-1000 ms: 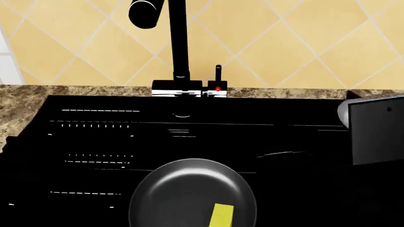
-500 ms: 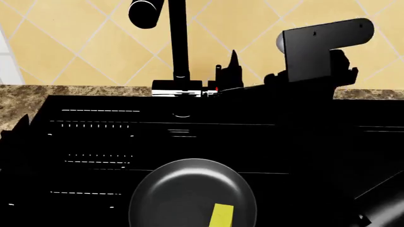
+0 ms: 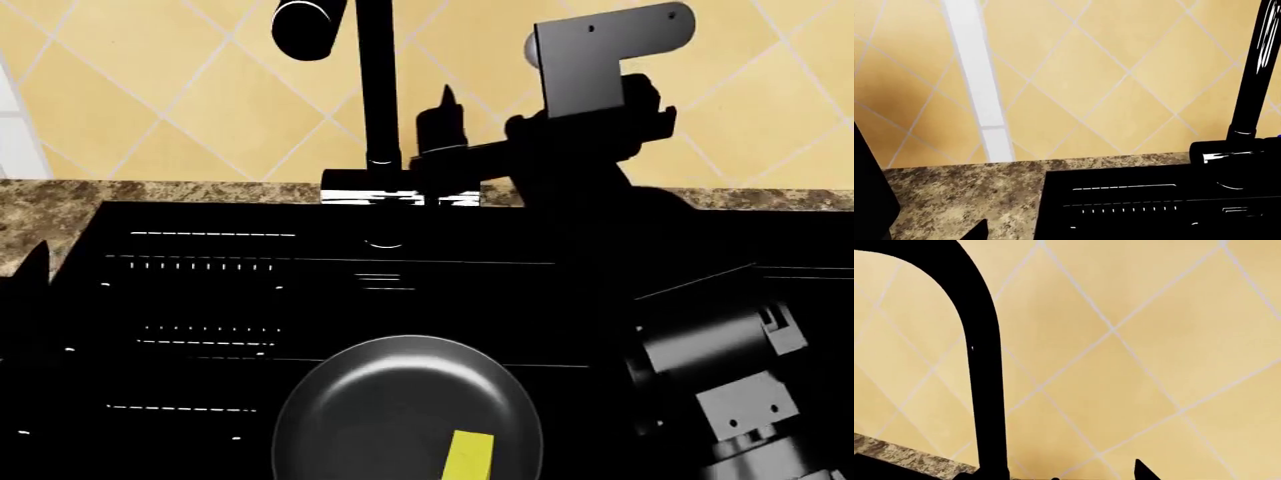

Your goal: Pick the pan and sponge and place them into the sink. Then turn on the water.

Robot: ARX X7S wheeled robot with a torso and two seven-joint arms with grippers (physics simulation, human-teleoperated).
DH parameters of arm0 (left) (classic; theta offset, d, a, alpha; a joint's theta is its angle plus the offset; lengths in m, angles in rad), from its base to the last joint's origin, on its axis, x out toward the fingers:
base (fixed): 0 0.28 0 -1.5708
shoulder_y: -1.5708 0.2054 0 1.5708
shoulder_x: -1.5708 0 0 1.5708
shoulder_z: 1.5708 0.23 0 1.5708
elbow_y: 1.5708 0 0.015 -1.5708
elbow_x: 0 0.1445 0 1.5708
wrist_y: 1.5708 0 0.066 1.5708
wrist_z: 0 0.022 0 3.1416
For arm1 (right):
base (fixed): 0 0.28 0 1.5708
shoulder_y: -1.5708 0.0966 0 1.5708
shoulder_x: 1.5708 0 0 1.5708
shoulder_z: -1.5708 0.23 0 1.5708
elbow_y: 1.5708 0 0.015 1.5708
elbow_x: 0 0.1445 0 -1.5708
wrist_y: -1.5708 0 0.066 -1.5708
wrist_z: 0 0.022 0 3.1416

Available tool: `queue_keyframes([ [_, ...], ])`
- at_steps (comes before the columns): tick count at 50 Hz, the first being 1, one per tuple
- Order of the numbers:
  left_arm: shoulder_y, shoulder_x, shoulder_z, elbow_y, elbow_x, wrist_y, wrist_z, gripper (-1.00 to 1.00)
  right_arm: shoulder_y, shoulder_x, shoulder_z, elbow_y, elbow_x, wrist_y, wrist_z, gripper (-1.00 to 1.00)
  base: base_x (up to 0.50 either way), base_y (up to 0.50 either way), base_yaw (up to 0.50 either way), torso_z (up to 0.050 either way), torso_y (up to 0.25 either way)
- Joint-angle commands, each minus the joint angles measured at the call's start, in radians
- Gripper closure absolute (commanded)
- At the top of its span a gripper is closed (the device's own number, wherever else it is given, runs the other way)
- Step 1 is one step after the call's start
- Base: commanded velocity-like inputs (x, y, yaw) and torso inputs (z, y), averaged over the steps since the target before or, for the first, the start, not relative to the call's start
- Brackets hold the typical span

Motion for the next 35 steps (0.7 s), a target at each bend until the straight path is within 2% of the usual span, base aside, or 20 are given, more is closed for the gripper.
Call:
queue_keyframes([
  [1,-0.015,0.014,-0.010,-0.008,0.005,0.000,-0.006,-1.00,0.031,-0.058,-0.005,0.144,-0.034,-0.053,-0.057,-1.00,0.00,0.00,0.00,0.000,0.000],
  [11,-0.108,-0.021,-0.037,-0.001,-0.034,-0.049,-0.033,-1.00,0.068,-0.080,-0.002,0.187,-0.027,-0.040,-0.068,-1.00,0.00,0.00,0.00,0.000,0.000],
  [20,-0.210,-0.017,-0.006,-0.006,-0.057,-0.109,-0.053,-1.00,0.096,-0.098,-0.004,0.223,-0.030,-0.038,-0.075,-1.00,0.00,0.00,0.00,0.000,0.000],
  [30,-0.224,-0.016,0.008,-0.026,-0.042,-0.100,-0.039,-1.00,0.118,-0.115,-0.001,0.263,-0.032,-0.049,-0.083,-1.00,0.00,0.00,0.00,0.000,0.000],
  [35,-0.235,-0.012,0.016,-0.031,-0.039,-0.102,-0.040,-1.00,0.120,-0.118,0.001,0.258,-0.028,-0.049,-0.082,-1.00,0.00,0.00,0.00,0.015,-0.139],
])
